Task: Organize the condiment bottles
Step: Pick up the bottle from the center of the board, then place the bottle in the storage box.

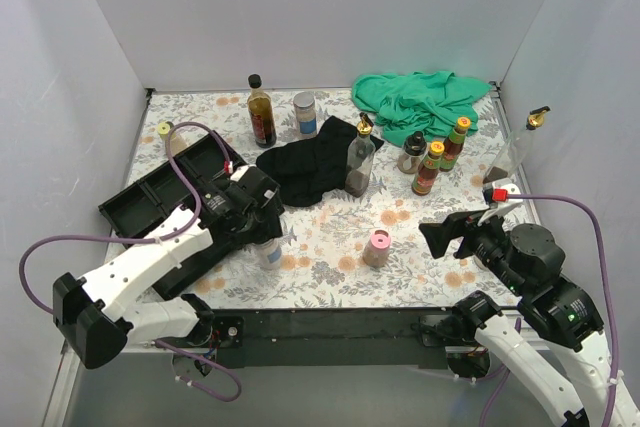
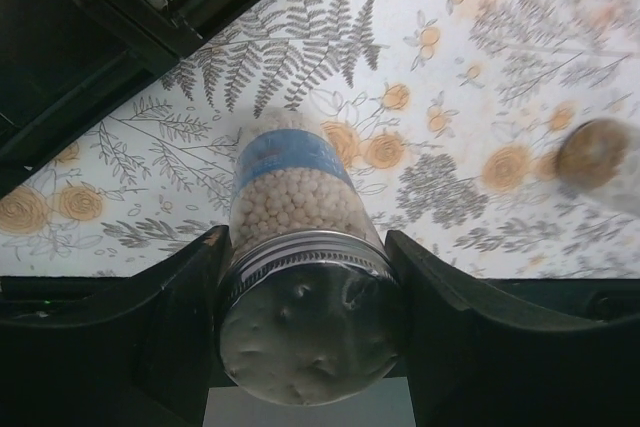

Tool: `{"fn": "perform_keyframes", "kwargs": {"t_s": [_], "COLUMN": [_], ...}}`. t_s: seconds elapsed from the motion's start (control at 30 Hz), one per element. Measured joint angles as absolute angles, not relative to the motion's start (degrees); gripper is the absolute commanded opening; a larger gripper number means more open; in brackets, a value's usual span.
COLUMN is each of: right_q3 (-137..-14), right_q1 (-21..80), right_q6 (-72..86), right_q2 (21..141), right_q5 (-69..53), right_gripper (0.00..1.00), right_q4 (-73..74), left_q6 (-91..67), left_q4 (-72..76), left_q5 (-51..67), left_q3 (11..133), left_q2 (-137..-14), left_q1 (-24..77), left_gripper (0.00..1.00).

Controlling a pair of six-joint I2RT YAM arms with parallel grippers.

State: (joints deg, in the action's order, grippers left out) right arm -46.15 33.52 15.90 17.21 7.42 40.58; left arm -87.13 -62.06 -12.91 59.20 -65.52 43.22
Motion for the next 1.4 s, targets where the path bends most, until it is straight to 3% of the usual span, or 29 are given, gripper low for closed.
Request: {"fn": "perform_keyframes", "kwargs": {"t_s": [0.3, 0.5, 0.83, 1.13, 1.4], "right_q3": [-46.15, -46.17, -48.1, -49.25, -49.41], "right_q1": [33.52, 33.52, 33.52, 33.52, 33.52], "right_q6": [15.9, 15.9, 15.88, 15.88, 15.88], "right_q2": [16.95, 16.95, 16.97, 17.23, 17.74], "right_q5": [8.23, 8.47, 8.91, 8.95, 8.93], "right_gripper": [0.96, 0.96, 0.96, 0.96, 0.95], "right_q4": [40.58, 40.58, 41.63, 43.62, 43.77], "left_q6": [-100.16, -98.78, -97.43, -98.32, -97.1], "left_q4": [-69.65, -67.94, -70.5, -71.09, -68.82], "left_q5": [-24.4, -27.2, -24.38, -21.85, -22.0], "left_q3": [76.01, 88.07, 106.74, 99.07, 89.45], "left_q2": [-68.55, -75.05, -95.53, -93.14, -84.68], "left_q1": [43.24, 40.32, 8.58, -28.27, -31.07], "left_gripper": [0.0, 0.0, 0.0, 0.0, 0.0]}}
